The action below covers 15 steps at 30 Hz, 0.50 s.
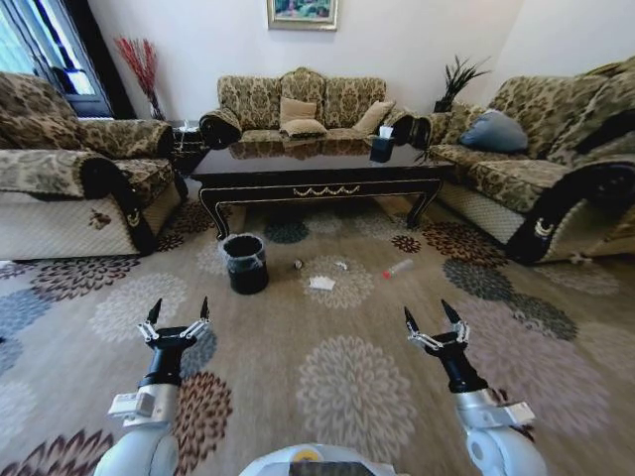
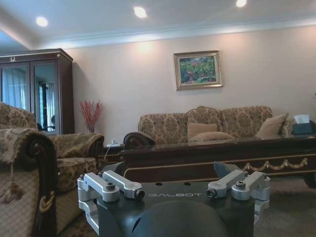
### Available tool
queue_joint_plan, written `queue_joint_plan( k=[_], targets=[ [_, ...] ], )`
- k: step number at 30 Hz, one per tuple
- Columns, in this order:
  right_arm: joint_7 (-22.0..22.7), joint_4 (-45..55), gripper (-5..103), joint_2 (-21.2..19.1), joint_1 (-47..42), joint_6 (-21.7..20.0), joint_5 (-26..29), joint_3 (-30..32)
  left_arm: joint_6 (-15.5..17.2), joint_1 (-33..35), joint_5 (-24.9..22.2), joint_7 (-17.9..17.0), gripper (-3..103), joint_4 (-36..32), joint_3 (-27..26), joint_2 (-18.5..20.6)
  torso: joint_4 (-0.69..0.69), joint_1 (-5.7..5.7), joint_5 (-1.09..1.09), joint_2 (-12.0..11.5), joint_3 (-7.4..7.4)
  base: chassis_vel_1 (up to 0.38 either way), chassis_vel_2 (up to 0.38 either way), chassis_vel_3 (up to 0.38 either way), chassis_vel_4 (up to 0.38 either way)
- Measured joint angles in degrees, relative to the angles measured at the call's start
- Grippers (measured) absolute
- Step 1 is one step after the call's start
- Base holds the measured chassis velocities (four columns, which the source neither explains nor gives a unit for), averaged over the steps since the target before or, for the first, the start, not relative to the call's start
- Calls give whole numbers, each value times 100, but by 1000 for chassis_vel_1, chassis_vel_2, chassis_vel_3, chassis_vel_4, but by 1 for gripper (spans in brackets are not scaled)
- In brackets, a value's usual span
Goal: Move to the front of the table and pick up the trash from the floor, then place it into the trash bin.
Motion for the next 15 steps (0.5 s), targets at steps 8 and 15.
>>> queue_joint_plan(
  k=[8, 15],
  targets=[
    [1, 7, 100, 76, -4, 44, -22, -26, -75, 113, 60, 7, 100, -33, 12, -13, 0, 1, -5, 0, 1, -359, 344, 366, -358],
    [33, 34, 100, 79, -20, 98, -19, -11, -113, 135, 76, 7, 100, -33, 4, -27, 0, 1, -6, 0, 1, -345, 363, 343, -359]
  ],
)
